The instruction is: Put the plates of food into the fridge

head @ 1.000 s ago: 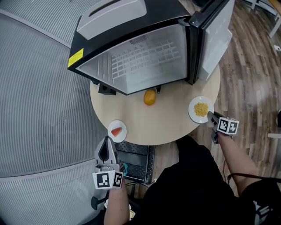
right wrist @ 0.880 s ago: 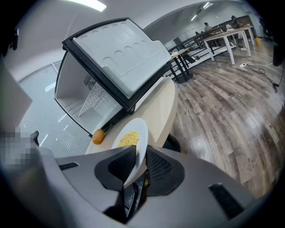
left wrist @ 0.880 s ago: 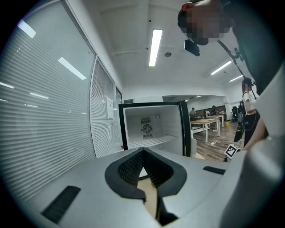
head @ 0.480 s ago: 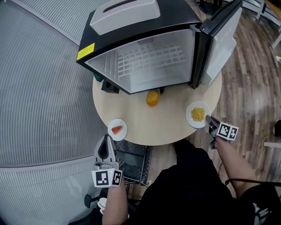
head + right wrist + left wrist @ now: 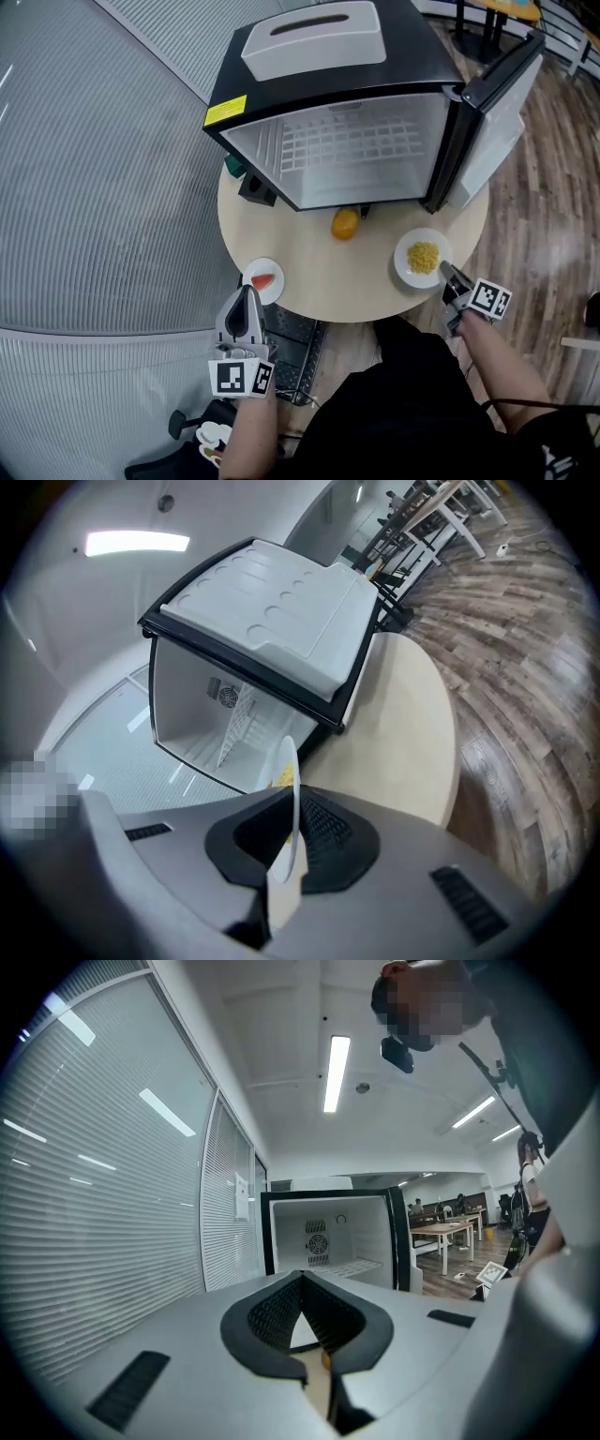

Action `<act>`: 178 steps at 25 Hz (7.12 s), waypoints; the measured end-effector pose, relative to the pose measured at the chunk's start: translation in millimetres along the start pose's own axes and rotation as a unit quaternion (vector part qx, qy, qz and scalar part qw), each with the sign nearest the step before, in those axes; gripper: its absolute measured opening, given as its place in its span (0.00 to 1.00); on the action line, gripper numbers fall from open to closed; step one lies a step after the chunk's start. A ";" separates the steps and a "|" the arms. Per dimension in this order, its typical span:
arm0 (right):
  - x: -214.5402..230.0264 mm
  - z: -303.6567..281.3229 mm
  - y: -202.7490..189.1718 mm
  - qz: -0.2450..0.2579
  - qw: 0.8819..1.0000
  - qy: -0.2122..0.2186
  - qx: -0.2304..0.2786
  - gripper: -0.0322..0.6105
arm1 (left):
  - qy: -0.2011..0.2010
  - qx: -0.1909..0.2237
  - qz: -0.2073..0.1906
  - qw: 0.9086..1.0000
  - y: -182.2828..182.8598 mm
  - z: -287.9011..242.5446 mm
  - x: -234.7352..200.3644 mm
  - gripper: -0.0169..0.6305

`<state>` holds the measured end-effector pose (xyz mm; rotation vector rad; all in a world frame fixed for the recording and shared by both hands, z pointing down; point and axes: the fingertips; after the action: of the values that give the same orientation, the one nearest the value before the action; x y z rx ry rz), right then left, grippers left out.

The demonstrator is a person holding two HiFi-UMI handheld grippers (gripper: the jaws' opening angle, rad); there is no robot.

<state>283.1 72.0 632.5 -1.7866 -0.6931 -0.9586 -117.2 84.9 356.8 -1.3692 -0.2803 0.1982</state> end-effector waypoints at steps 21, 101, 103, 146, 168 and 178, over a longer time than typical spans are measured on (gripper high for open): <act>-147.0 -89.3 17.1 -0.085 0.983 0.161 -0.014 0.08 | 0.033 0.011 -0.002 0.999 2.7 -19.8 -25.9 0.04; -283.5 -287.5 25.2 -0.042 0.991 0.019 0.127 0.08 | -0.147 0.063 0.084 0.984 -34.9 -246.3 -171.6 0.04; -286.7 -292.2 24.4 -0.041 0.991 0.019 0.125 0.08 | -0.143 0.066 0.084 0.984 -34.7 -247.8 -175.6 0.04; -256.3 -327.8 22.9 0.448 0.890 -0.083 -0.027 0.24 | -0.132 0.071 0.072 0.986 -22.6 -240.7 -174.7 0.04; -343.8 -245.5 51.3 0.502 0.850 0.054 0.150 0.24 | -0.151 0.086 0.056 0.983 15.4 -204.1 -135.8 0.04; -319.1 -202.2 15.9 0.498 0.856 0.050 0.126 0.24 | -0.162 0.095 0.077 0.979 20.8 -185.0 -119.2 0.03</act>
<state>65.2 -133.5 401.8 -1.5255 0.2133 -0.2186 -172.5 -119.8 294.3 -1.1653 -0.4155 0.5662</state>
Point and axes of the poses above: the fingertips, and each gripper's own axes: z backward along the fingers, x to its right, y out of its top, and after that the axes turned 15 degrees about x, right-handed
